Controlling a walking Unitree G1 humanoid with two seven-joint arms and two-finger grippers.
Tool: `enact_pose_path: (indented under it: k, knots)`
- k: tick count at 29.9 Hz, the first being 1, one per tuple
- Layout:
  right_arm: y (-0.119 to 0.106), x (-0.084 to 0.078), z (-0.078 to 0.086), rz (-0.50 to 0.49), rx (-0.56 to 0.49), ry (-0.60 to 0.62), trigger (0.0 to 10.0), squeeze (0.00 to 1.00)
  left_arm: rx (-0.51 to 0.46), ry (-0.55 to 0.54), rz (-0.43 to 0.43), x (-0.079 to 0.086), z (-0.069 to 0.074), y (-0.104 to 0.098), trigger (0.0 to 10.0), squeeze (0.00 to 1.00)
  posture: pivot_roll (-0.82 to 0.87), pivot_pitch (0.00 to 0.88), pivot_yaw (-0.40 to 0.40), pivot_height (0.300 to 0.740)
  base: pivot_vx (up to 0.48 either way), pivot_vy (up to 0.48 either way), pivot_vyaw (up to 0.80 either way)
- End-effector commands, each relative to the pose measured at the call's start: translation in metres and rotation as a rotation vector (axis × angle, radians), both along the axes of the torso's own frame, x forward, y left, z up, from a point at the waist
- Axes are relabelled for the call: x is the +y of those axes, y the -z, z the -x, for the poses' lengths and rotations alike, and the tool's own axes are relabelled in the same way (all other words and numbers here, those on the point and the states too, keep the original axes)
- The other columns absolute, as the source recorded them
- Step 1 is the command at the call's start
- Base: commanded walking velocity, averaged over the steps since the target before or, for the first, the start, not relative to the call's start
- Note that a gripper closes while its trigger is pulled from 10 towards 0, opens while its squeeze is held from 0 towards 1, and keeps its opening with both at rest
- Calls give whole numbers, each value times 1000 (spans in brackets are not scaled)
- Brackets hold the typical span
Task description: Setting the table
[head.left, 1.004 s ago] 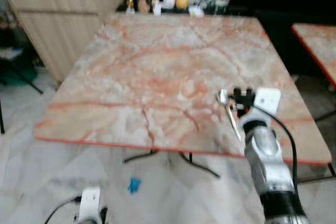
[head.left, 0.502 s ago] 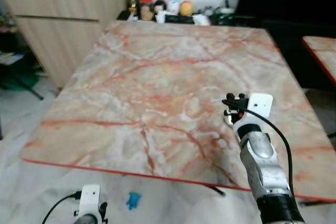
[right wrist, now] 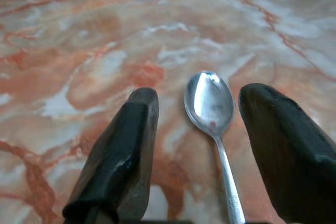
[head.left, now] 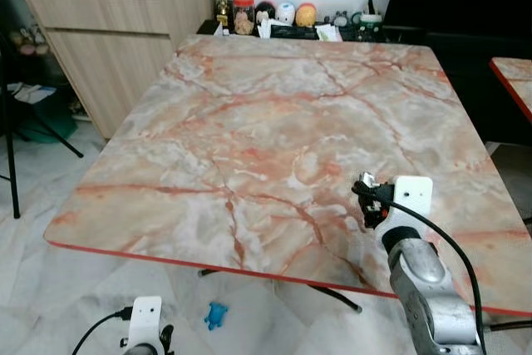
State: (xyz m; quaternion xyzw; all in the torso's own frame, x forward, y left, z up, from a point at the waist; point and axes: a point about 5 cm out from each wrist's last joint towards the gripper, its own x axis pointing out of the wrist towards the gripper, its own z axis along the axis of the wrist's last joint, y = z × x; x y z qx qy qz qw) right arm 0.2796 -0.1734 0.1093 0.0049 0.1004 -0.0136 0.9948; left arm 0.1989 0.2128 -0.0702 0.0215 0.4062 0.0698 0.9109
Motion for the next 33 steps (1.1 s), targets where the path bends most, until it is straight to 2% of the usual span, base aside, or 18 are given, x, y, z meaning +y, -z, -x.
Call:
enact_pose_path:
  k: [1,2,3,4,15,24,33]
  knots:
    - [-2,-4,5,11,21,30,10000,1000,27,-6,-9,4,6,3,10000,0,-14,38,-3,740,0,0,0]
    - [-2,-4,5,11,21,30,10000,1000,27,-6,-9,4,6,3,10000,0,-14,38,-3,740,0,0,0]
    - [-1,-5,6,7,38,31,10000,690,27,-4,-11,4,6,3,10000,0,-13,34,-4,740,0,0,0]
    - [0,-5,6,6,47,30,10000,0,28,-4,-10,4,6,3,10000,0,-13,34,-4,740,0,0,0]
    - [6,-7,-1,23,121,-14,10000,0,31,-8,-8,5,7,3,10000,0,-16,14,-6,740,0,0,0]
    - [19,-14,0,-4,172,8,10000,0,31,-6,-10,5,8,4,10000,0,-11,15,-4,740,0,0,0]
    - [25,-20,-9,-16,181,36,10000,0,27,-4,-10,5,7,3,10000,0,-7,34,-1,740,0,0,0]
